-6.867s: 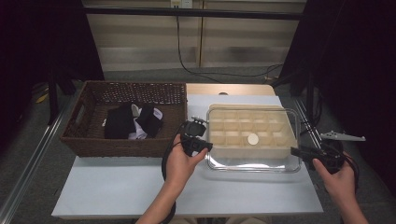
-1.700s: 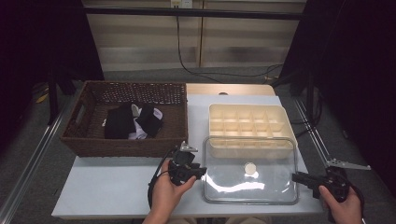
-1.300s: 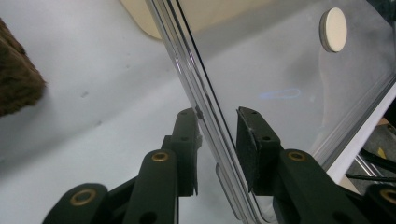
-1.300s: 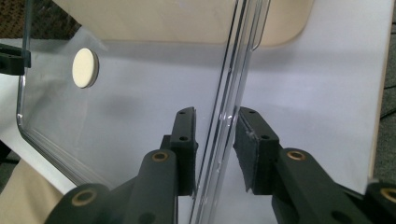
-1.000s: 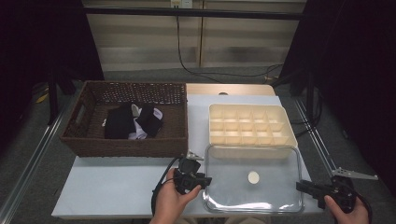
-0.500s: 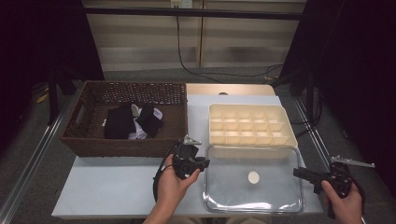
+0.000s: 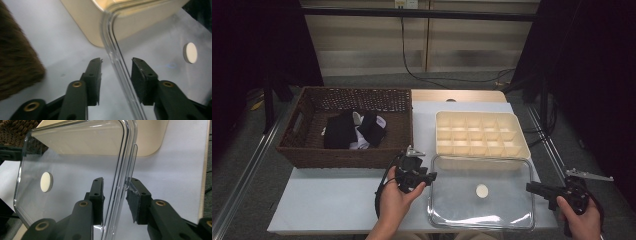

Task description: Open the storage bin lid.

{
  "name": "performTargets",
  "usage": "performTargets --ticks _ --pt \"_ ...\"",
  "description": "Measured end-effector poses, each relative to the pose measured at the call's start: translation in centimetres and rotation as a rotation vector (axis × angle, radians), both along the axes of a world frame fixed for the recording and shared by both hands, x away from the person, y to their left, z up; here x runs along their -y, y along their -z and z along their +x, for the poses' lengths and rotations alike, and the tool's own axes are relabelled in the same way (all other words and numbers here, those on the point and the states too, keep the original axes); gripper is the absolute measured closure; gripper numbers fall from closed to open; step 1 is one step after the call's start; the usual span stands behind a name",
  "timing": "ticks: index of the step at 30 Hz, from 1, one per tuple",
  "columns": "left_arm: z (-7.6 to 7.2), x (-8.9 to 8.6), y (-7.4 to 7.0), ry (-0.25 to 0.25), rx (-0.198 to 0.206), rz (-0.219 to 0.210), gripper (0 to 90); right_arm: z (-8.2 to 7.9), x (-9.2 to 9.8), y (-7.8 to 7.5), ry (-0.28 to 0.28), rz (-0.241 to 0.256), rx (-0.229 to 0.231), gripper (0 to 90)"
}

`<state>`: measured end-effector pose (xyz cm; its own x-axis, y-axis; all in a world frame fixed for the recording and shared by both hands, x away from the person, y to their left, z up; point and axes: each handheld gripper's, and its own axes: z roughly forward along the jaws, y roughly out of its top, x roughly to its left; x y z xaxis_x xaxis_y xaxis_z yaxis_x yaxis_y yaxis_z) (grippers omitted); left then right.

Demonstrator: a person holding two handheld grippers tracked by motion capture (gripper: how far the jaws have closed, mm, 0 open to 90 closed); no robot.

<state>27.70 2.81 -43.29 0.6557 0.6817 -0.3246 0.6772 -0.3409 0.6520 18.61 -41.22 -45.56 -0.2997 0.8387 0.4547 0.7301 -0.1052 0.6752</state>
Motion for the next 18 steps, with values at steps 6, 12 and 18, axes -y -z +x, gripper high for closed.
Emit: performTargets --ticks 6,12,18 --pt "-0.2 -0.1 -0.5 -0.013 -0.019 0.014 70.0 -0.1 0.0 0.0 0.005 0.006 -0.002 68.0" --pt "-1.5 0.1 -0.5 0.005 -0.023 0.038 69.7 -0.7 -0.1 -0.1 -0.008 -0.023 -0.025 67.9" --pt "-2.1 0.5 0.6 0.018 -0.055 0.054 68.8 -1.8 0.5 0.9 -0.005 -0.013 -0.069 67.7"
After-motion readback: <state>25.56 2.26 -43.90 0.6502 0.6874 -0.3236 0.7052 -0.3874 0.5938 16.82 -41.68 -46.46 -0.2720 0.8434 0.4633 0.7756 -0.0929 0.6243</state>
